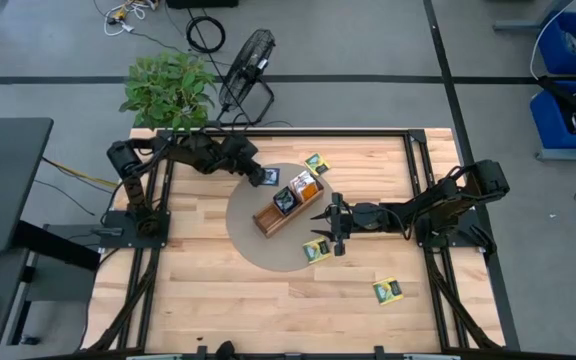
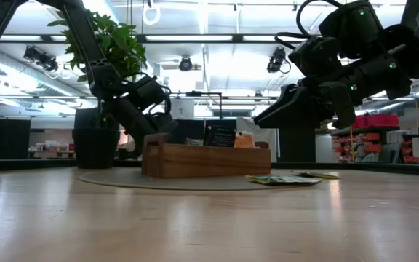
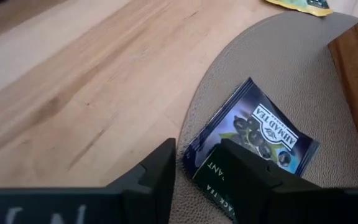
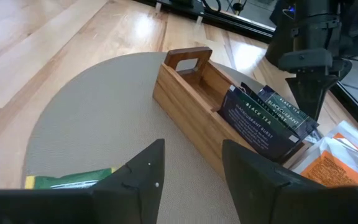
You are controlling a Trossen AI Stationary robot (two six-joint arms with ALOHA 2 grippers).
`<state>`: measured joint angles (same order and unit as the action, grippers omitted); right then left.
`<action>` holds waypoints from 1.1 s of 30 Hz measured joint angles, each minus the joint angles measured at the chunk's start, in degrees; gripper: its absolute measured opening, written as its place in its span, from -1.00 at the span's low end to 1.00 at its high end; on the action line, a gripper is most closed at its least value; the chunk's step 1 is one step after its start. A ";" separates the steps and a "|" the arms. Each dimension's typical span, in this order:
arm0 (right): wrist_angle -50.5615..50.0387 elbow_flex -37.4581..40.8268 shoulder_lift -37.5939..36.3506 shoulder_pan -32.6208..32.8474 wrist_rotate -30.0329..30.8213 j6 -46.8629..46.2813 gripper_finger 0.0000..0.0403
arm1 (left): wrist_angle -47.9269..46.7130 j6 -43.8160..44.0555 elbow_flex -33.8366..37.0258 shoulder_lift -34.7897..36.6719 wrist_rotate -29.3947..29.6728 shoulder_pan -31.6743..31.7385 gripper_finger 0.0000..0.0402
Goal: Pick & Place Tea
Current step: Put the purple tea bag into the middle section of the wooden organizer
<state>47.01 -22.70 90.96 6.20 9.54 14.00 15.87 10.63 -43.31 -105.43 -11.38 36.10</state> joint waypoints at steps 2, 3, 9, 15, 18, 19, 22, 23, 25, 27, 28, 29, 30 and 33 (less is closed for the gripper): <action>-0.31 0.00 0.00 -0.02 0.02 0.00 -0.16 | -0.75 0.47 -0.06 0.00 -0.65 0.13 -0.40; -0.47 0.00 0.00 -0.01 0.02 0.00 -0.16 | -0.95 0.16 -0.04 0.00 -0.79 0.12 -0.43; -0.73 0.00 0.00 -0.01 0.04 0.00 -0.16 | -1.04 -0.53 0.02 0.00 -0.91 0.13 -0.55; -0.72 0.00 0.00 -0.20 0.07 0.00 -0.16 | -1.51 -2.39 0.07 0.00 -0.95 -0.26 -0.89; -0.81 0.00 0.00 -0.52 0.07 -0.01 -0.16 | -1.42 -2.29 0.11 0.00 -1.45 -0.26 -0.97; -0.87 0.00 0.00 -0.52 0.08 -0.05 -0.16 | -1.37 -2.29 0.11 0.04 -1.51 -0.26 -0.98; -0.87 0.00 0.00 -0.50 0.09 -0.07 -0.16 | -1.79 -2.25 0.20 0.72 -1.59 -0.35 -0.98; -0.88 0.00 0.00 -0.50 0.09 -0.09 -0.16 | -2.41 -2.25 0.27 1.28 -1.64 -0.39 -0.99; -0.86 0.00 0.00 -0.50 0.09 -0.11 -0.16 | -3.66 -2.28 0.37 2.51 -2.38 -0.44 -0.99; -0.88 0.00 0.00 -0.50 0.09 -0.19 -0.16 | -4.55 -2.29 0.37 4.20 -2.72 -0.42 -0.99; -0.86 0.00 0.00 -0.50 0.09 -0.25 -0.16 | -4.99 -2.29 0.36 5.04 -2.74 -0.42 -0.99; -0.88 0.00 0.00 -0.50 0.08 -0.37 -0.16 | -5.14 -2.31 0.33 5.59 -2.82 -0.42 -0.99; -0.88 0.00 0.00 -0.50 0.07 -0.46 -0.16 | -5.63 -2.31 0.33 6.11 -2.83 -0.42 -0.99; -0.88 0.00 0.00 -0.50 0.09 -0.46 -0.16 | -6.44 -2.32 0.33 7.17 -2.71 -0.77 -0.99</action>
<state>46.13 -22.70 90.96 5.69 9.63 13.54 9.43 8.30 -42.98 -98.25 -14.09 35.33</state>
